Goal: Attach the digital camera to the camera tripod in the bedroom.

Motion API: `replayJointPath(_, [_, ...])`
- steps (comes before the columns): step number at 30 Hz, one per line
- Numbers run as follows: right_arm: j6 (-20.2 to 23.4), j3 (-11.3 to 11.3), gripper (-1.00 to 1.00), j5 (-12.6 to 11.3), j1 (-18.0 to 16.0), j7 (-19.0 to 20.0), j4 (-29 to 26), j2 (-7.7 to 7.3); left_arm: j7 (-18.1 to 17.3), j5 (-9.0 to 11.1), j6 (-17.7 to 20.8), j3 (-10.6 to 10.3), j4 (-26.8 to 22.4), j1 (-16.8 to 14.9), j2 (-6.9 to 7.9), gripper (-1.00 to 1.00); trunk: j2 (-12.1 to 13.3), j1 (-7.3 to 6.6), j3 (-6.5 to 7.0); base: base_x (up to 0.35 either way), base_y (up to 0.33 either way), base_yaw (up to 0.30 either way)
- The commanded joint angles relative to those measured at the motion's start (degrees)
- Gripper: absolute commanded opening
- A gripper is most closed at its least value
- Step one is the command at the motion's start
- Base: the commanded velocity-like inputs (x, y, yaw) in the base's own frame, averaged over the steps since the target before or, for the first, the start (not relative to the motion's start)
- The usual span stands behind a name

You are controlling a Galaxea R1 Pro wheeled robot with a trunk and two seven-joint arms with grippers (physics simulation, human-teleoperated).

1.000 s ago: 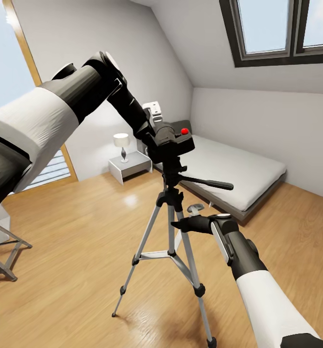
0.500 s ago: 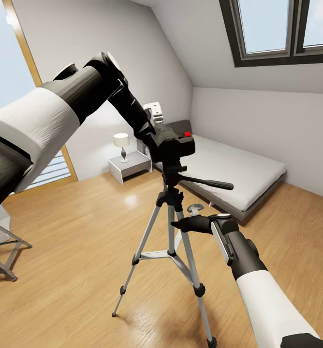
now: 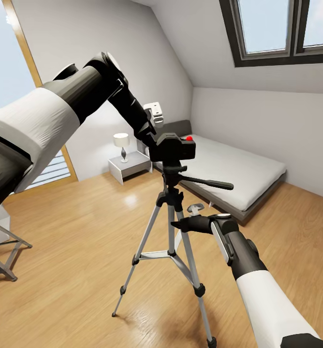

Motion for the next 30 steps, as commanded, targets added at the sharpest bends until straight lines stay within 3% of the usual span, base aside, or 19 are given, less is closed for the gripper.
replayJointPath(1, [-0.2, 0.0, -1.0, 2.9, 0.0, 0.4, 0.2, 0.02, -0.3, -0.3, 0.6, 0.0, 0.0, -0.1, -0.01, 1.0, -0.1, 0.04, -0.14, 0.0, 0.0, 0.0])
replayJointPath(18, [-0.2, 0.0, -1.0, 2.9, 0.0, 0.4, 0.2, 0.02, -0.3, -0.1, 0.6, 0.1, 0.0, -0.1, 0.04, 1.0, -0.1, 0.04, -0.14, 0.0, 0.0, 0.0])
replayJointPath(30, [-0.1, 0.0, -1.0, 2.9, 0.0, 0.4, 0.2, 0.02, -0.1, 0.5, 0.6, 1.4, -0.1, -0.1, 0.25, 1.0, -0.1, 0.04, -0.14, 0.0, 0.0, 0.0])
